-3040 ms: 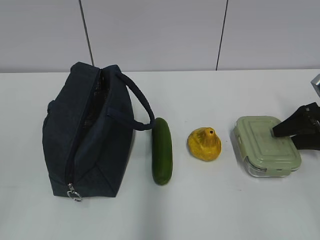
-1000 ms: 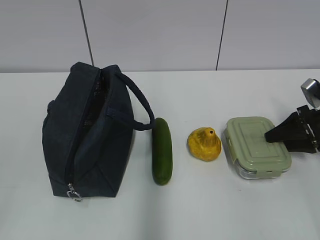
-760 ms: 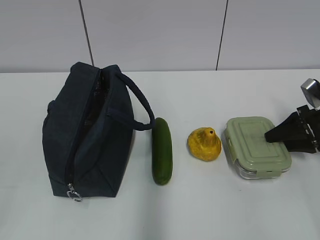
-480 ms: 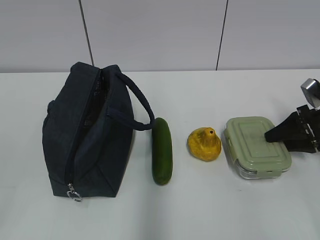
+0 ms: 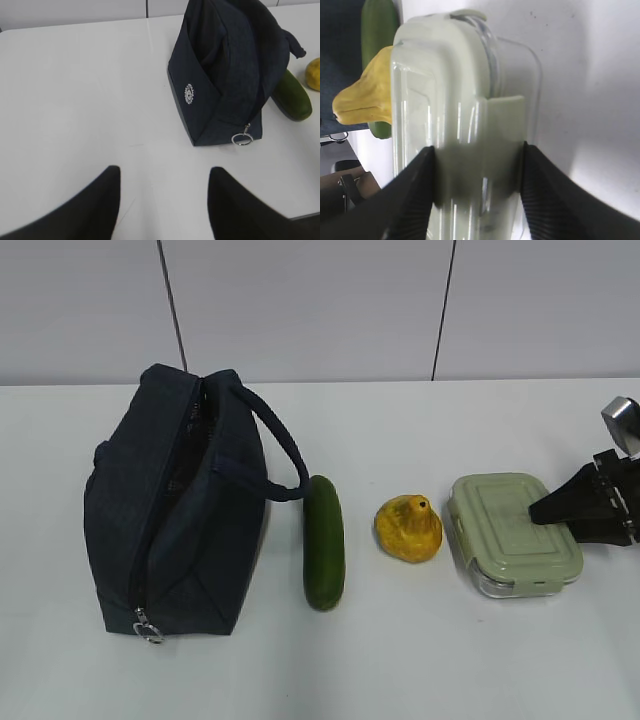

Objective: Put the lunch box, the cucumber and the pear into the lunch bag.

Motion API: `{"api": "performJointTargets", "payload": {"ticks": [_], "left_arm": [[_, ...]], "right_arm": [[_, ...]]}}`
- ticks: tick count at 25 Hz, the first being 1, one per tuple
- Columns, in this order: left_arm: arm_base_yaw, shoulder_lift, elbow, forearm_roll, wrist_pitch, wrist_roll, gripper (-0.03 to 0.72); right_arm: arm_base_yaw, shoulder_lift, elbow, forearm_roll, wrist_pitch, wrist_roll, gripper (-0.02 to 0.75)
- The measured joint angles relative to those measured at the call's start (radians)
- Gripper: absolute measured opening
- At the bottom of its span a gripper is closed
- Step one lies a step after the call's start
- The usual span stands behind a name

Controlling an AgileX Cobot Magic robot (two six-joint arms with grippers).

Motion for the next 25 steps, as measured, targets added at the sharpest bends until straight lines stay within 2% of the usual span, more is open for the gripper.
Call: {"api": "performJointTargets", "payload": {"ticks": [6, 11, 13, 15, 20, 25], "left_arm": [[0.0, 0.092, -0.006, -0.069, -0.026, 0.0, 0.342], [0.0, 0.295, -0.013, -0.33, -0.272, 0.0, 0.342], [0.0, 0.401, -0.014, -0.394, -0.338, 0.027, 0.342], [0.0, 0.527, -0.014, -0.448, -0.36, 0.092, 0.342], [0.0, 0.796, -0.02, -0.578, -0.41, 0.337, 0.342], [0.0, 0.974, -0.094, -0.611, -0.441, 0.43, 0.342]], "right_arm": [[0.0, 0.0, 0.0, 0.002, 0.0, 0.0, 0.393], [0.0, 0.0, 0.0, 0.002, 0.0, 0.0, 0.393], [0.0, 0.0, 0.0, 0.002, 0.0, 0.0, 0.393], [0.0, 0.0, 0.0, 0.002, 0.0, 0.0, 0.393], [0.0, 0.0, 0.0, 0.003, 0.0, 0.0, 0.393], [0.0, 0.0, 0.0, 0.003, 0.0, 0.0, 0.393]]}}
